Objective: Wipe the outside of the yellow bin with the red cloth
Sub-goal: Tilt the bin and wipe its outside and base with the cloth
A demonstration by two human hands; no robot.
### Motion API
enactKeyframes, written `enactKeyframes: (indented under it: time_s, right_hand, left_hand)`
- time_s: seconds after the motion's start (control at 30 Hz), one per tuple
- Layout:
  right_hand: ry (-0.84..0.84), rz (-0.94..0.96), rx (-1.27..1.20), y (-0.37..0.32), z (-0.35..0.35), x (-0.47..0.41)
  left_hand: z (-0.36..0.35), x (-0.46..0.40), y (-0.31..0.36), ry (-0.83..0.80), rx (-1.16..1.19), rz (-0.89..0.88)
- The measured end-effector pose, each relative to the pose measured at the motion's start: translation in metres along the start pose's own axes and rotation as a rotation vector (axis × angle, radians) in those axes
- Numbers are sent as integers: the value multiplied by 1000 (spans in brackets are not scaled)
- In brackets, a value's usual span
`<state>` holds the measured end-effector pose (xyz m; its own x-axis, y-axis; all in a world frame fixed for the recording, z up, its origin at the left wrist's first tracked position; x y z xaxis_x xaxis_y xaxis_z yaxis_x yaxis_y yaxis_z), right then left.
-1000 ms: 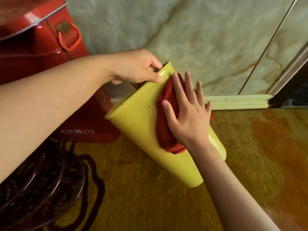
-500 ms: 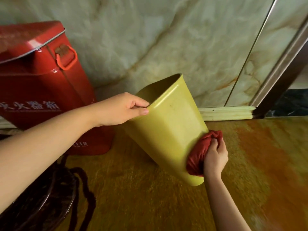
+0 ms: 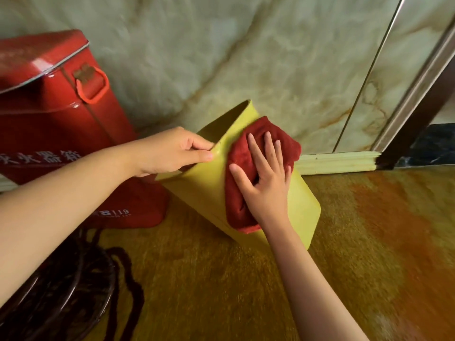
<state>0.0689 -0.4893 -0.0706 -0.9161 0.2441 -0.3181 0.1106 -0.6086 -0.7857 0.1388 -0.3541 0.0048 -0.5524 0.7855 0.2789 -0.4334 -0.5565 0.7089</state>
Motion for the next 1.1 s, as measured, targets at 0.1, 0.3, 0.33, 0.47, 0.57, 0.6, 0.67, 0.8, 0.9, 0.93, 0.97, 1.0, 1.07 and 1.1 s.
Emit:
enactKeyframes:
  time_s: [0.1, 0.3, 0.33, 0.47, 0.57, 0.6, 0.67, 0.8, 0.9, 0.93, 0.97, 1.0, 1.07, 1.1]
  right_hand:
    - [24, -161, -8, 63, 3, 29]
    - [200, -649, -331, 146, 18, 70]
    - [236, -669, -363, 144, 20, 70]
    - [198, -420, -377, 86, 20, 39]
    - [80, -9, -217, 8, 14, 3]
    - [72, 74, -141, -4, 11, -4]
    - [71, 87, -79, -2, 8, -6]
    - [134, -89, -208, 45, -6, 18]
    - [253, -186, -277, 64, -2, 17]
    - [257, -206, -286, 70, 1, 15]
    - [261, -218, -295, 75, 4, 14]
    - [274, -231, -306, 80, 7, 14]
    - [321, -268, -340, 85, 12, 16]
    - [348, -288, -359, 85, 14, 16]
  left_hand:
    - [7, 5, -16, 41, 104, 21]
    - [0, -24, 9, 165, 59, -44]
    - [1, -28, 13, 172, 45, -51]
    - [8, -37, 14, 210, 37, -47]
    - [22, -41, 28, 190, 27, -58]
    - [29, -44, 33, 201, 30, -50]
    - [33, -48, 37, 176, 34, -16]
    - [11, -61, 30, 209, 49, 59]
    - [3, -59, 29, 69, 12, -27]
    - [5, -50, 24, 2, -80, -32]
    - [8, -40, 14, -48, -179, -11]
    - [11, -28, 3, -71, -276, 24]
    - [18, -10, -20, -74, -443, 84]
    - [20, -6, -27, -65, -482, 90]
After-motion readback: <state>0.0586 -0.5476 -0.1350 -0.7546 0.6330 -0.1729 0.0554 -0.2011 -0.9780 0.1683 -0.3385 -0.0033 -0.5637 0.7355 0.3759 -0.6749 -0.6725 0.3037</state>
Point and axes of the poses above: each hand's wrist, its own x-axis away from the middle knuckle, its own z-axis out of the back of the hand, y = z × x, the point moved 6 cm from there along -x, towards the middle knuckle, and after that the axes turned 12 degrees about -y, right-handed, at the moved point
